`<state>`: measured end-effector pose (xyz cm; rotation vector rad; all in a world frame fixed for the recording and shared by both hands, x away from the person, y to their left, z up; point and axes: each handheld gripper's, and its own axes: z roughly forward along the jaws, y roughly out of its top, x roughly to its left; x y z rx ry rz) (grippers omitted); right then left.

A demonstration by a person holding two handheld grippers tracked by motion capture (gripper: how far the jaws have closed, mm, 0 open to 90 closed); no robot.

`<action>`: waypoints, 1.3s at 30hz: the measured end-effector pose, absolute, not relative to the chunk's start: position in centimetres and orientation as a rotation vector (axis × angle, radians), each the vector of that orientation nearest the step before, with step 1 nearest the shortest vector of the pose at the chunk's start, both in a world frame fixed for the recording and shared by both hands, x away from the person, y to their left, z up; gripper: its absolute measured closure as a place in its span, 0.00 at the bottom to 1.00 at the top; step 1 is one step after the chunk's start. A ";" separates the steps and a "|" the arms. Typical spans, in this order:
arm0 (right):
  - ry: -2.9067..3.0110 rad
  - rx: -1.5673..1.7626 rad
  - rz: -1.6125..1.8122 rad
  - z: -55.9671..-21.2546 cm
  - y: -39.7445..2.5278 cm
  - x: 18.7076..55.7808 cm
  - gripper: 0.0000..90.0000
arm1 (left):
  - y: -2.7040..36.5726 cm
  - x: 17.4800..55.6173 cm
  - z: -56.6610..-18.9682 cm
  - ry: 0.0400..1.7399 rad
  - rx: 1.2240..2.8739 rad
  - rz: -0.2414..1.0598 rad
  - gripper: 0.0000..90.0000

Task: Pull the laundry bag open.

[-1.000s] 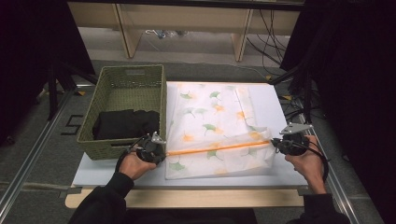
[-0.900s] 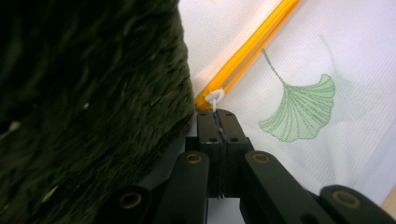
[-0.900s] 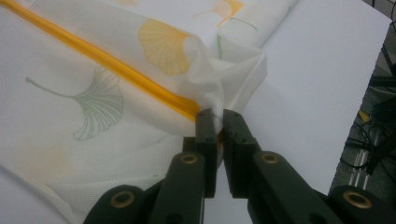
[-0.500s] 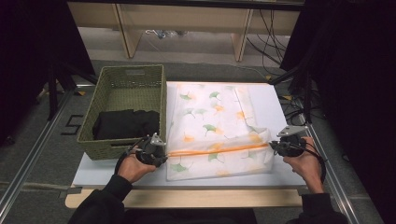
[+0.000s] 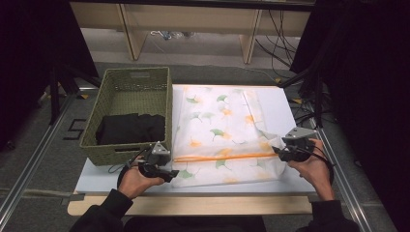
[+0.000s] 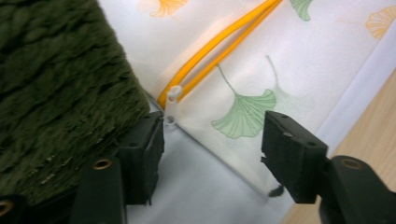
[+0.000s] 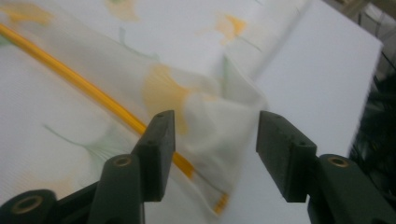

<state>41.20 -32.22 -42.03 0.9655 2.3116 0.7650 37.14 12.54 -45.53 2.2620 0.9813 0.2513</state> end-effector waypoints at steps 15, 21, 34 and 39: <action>2.553 0.630 0.731 -45.0 -23.3 43.2 0.42 | 12.7 34.6 -45.8 0.983 2.187 0.265 0.29; 2.643 0.504 0.625 -45.9 -20.9 43.9 0.39 | 13.0 34.2 -46.2 0.995 2.181 0.263 0.28; 2.583 0.512 0.580 -46.0 -19.5 45.6 0.49 | 13.1 34.4 -46.1 0.963 2.198 0.275 0.29; 2.544 0.486 0.586 -46.2 -19.0 46.1 0.53 | 13.1 34.5 -46.1 0.973 2.185 0.281 0.29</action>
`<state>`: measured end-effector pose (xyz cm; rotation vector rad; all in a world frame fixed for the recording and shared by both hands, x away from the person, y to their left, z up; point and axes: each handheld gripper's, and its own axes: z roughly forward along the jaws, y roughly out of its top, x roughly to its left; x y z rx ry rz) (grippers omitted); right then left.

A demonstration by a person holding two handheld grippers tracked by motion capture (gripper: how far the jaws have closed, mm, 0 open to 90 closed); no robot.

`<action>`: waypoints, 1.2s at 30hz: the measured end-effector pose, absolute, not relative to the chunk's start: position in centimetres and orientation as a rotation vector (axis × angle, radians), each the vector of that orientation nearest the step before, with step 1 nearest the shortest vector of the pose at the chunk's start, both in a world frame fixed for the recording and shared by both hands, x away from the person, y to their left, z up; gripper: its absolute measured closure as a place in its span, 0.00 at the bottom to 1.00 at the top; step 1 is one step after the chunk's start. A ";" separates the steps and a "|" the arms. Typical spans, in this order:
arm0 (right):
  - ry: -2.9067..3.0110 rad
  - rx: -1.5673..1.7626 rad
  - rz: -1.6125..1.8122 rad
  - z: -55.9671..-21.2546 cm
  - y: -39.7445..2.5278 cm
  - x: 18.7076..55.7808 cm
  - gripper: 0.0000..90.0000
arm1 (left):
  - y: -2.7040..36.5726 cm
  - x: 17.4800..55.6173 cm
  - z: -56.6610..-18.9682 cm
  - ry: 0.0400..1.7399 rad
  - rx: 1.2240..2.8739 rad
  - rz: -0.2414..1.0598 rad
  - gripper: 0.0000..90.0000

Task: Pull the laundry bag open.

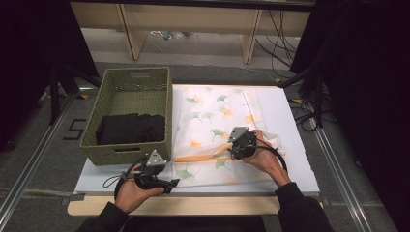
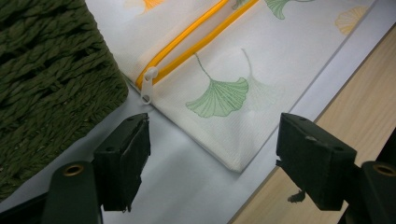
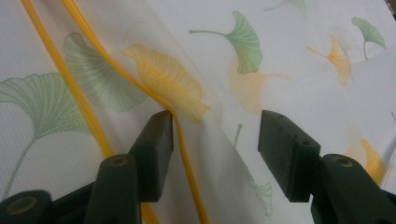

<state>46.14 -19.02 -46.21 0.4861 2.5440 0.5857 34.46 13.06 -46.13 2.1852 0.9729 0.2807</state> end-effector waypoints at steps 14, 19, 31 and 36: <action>2.542 0.428 0.620 -45.4 -19.0 46.8 0.99 | 12.8 34.4 -45.5 0.952 2.185 0.304 0.29; 2.506 0.427 0.651 -44.3 -19.0 46.7 1.00 | 12.9 34.5 -44.5 0.932 2.167 0.324 0.29; 2.475 0.426 0.696 -42.5 -19.1 46.8 1.00 | 13.0 34.8 -40.9 0.892 2.144 0.330 0.28; 2.470 0.419 0.703 -41.9 -19.1 46.9 1.00 | 13.4 35.3 -39.6 0.934 2.132 0.338 0.26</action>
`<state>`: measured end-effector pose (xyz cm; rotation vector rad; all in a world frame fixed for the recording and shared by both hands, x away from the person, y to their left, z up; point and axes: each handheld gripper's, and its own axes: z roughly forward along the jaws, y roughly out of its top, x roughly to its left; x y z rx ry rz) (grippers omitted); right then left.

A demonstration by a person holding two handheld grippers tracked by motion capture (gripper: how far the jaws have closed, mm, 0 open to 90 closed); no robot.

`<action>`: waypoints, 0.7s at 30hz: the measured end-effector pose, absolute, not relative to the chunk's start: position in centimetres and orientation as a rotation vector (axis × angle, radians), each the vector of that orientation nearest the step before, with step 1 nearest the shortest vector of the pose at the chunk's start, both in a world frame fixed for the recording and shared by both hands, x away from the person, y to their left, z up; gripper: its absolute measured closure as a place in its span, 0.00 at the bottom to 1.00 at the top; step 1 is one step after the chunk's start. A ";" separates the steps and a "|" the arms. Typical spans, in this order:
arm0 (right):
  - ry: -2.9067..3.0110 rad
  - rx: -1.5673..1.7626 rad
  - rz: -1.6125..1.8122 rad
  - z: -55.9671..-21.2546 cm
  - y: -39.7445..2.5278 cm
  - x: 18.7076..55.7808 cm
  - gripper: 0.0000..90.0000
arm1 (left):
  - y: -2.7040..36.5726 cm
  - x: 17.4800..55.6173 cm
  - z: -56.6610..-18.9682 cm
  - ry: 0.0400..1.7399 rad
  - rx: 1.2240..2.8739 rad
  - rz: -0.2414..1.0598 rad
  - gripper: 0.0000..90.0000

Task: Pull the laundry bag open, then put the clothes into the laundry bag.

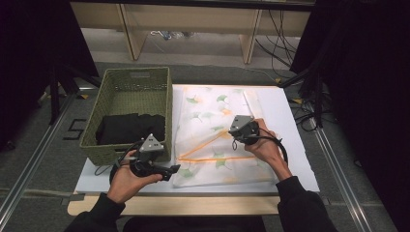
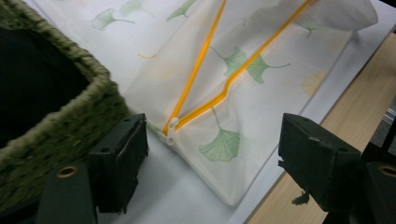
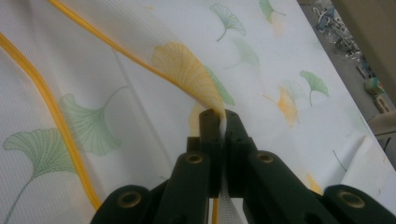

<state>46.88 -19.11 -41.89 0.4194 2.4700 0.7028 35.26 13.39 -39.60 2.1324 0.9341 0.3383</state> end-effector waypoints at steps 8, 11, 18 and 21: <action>2.468 0.405 0.685 -41.5 -19.2 47.0 1.00 | 14.2 35.9 -37.6 0.940 2.119 0.343 0.23; 2.475 0.435 0.683 -41.4 -19.2 46.9 1.00 | 14.6 36.5 -37.1 0.963 2.109 0.331 0.22; 2.479 0.404 0.682 -41.4 -19.3 47.0 1.00 | 15.4 37.4 -35.8 0.974 2.154 0.411 0.22; 2.480 0.402 0.684 -41.4 -19.3 47.1 1.00 | 15.8 37.8 -35.5 0.983 2.153 0.423 0.22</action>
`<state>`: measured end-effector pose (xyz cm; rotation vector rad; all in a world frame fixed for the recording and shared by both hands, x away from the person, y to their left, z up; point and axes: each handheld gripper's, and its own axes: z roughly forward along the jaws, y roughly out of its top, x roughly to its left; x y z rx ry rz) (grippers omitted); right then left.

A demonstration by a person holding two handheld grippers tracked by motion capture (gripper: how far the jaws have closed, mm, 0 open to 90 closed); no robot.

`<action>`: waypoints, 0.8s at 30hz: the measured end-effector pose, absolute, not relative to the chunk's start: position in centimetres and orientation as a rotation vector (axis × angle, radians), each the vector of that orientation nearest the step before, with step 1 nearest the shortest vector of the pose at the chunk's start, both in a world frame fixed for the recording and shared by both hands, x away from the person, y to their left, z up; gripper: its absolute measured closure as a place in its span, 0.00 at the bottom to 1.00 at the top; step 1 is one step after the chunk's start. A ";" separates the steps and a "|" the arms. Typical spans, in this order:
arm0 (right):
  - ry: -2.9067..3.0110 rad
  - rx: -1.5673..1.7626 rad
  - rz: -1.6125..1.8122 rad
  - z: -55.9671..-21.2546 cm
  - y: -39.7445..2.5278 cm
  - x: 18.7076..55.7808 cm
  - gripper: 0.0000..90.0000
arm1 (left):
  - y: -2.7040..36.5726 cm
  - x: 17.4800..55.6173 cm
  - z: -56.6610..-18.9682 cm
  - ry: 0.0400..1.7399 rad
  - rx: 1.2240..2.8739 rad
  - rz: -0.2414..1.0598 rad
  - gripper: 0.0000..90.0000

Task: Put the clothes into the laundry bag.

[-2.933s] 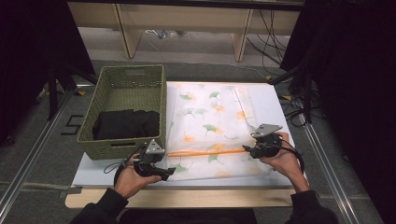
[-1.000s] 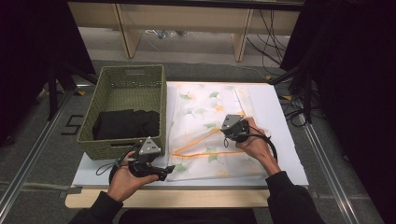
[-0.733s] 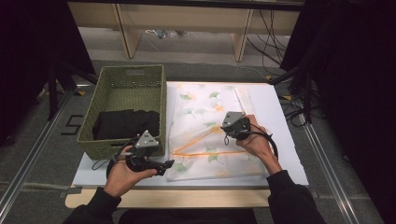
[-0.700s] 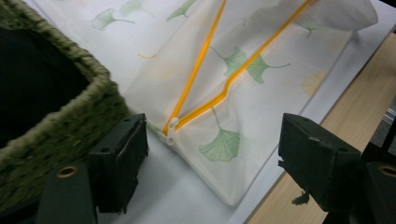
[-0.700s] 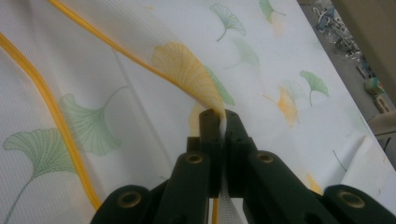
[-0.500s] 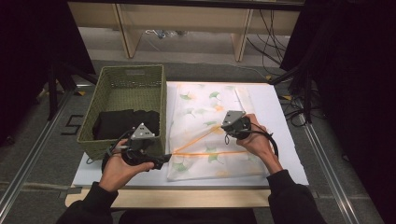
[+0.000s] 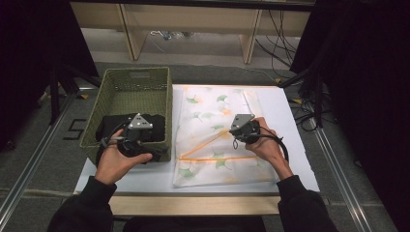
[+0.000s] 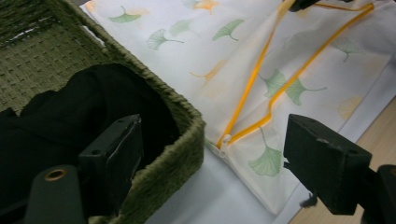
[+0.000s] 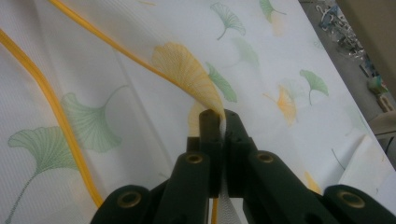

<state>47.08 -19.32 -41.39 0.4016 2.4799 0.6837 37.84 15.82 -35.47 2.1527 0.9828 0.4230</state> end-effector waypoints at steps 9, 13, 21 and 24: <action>2.475 0.389 0.689 -41.3 -19.4 47.2 1.00 | 18.4 41.0 -35.1 1.054 2.143 0.441 0.23; 2.479 0.396 0.686 -41.3 -19.4 47.1 1.00 | 19.7 42.7 -34.9 1.085 2.132 0.458 0.23; 2.483 0.403 0.702 -41.5 -19.3 47.0 1.00 | 21.1 45.5 -35.4 1.103 2.189 0.481 0.23; 2.488 0.419 0.705 -41.5 -19.3 47.0 1.00 | 21.6 47.0 -36.4 1.065 2.212 0.420 0.22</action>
